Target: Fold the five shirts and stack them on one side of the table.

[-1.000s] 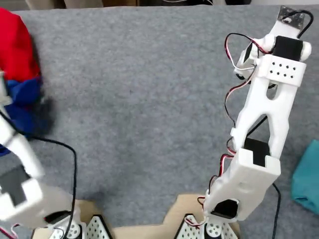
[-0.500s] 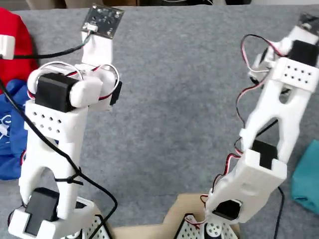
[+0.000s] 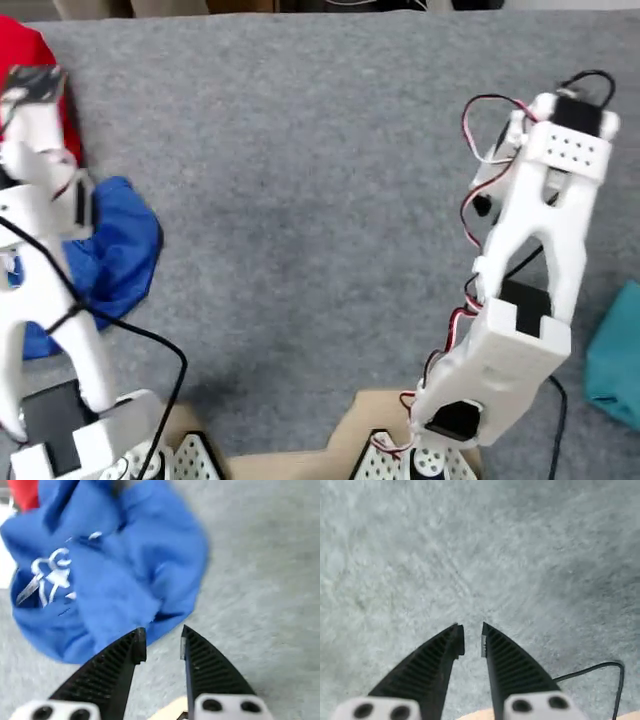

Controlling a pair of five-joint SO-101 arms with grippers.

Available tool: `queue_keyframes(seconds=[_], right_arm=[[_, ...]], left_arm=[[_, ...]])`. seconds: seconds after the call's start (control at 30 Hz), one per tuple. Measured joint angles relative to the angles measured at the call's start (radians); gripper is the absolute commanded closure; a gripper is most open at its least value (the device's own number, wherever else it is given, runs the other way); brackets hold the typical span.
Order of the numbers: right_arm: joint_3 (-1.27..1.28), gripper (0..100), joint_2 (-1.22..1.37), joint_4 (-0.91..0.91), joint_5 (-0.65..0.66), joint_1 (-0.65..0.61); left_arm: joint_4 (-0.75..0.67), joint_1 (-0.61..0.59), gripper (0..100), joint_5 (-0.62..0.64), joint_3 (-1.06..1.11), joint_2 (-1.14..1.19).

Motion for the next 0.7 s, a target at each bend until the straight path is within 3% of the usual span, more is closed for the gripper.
queue_keyframes(seconds=[0.23, 0.7], right_arm=[[0.0, 91.4, 0.0, 0.0, 0.0, -0.064], [0.0, 91.6, 0.0, 0.0, 0.0, -0.164]], left_arm=[[-0.172, -0.181, 82, -0.068, 0.269, 0.0], [-0.502, -0.19, 82, -0.071, 0.66, 0.0]])
